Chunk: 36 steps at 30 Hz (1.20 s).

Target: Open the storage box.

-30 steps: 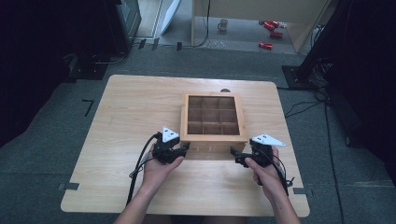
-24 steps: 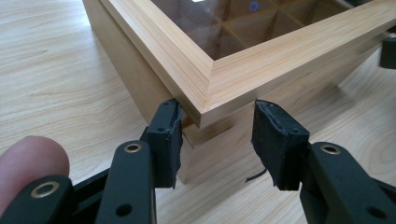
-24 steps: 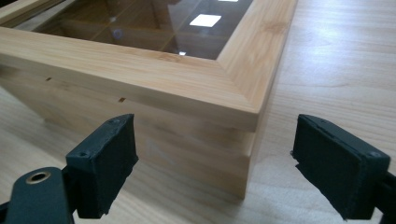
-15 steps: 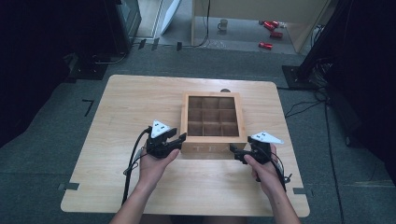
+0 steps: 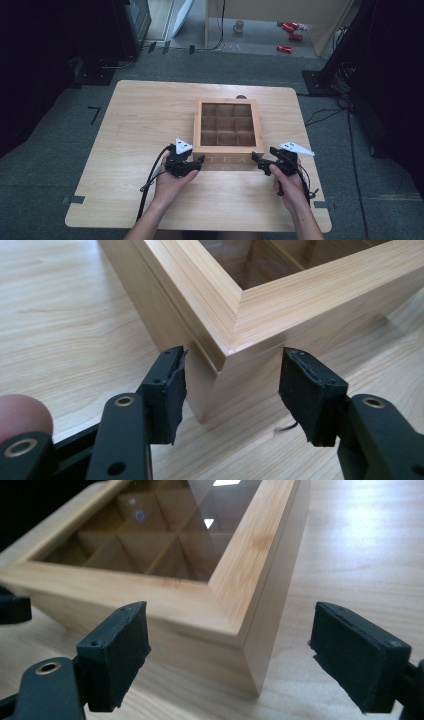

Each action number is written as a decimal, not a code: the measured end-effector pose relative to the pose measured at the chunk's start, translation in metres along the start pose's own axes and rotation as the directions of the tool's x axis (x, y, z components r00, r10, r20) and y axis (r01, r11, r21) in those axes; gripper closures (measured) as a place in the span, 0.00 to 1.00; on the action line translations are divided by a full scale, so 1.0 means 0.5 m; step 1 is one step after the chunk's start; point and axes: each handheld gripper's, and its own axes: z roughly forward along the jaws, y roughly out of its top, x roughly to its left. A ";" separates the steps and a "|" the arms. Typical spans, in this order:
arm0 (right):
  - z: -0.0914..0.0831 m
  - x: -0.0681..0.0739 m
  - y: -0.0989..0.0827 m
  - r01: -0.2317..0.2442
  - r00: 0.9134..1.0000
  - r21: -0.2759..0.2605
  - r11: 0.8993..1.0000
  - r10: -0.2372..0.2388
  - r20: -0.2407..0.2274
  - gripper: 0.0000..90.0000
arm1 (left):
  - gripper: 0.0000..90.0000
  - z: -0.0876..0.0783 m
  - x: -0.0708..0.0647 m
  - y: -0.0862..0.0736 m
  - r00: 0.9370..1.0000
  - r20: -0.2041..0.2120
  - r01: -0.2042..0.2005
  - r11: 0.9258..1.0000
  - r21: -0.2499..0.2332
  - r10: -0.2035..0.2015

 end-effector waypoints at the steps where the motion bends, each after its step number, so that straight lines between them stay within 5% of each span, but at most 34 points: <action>1: 0.000 0.000 0.000 0.000 1.000 0.000 1.000 0.000 0.000 0.17 | 0.49 0.000 0.000 0.000 1.000 0.000 0.000 1.000 0.000 0.000; 9: 0.026 0.017 -0.021 0.110 0.994 0.068 0.992 -0.110 0.006 0.16 | 0.53 -0.011 0.006 0.007 1.000 0.017 -0.011 1.000 -0.022 0.012; 20: 0.040 0.024 -0.020 0.097 0.995 0.035 0.995 -0.097 0.019 0.16 | 0.53 -0.021 0.006 0.013 0.999 0.031 -0.024 0.997 -0.078 0.027; 31: 0.042 0.028 0.009 0.088 0.996 0.010 0.996 -0.088 0.022 0.16 | 0.53 -0.023 0.008 0.023 0.999 0.039 -0.028 0.997 -0.075 0.031; 36: 0.041 0.031 0.018 0.146 0.988 -0.014 0.989 -0.145 0.053 0.15 | 0.53 -0.028 0.013 0.025 0.998 0.060 -0.011 0.995 -0.094 0.016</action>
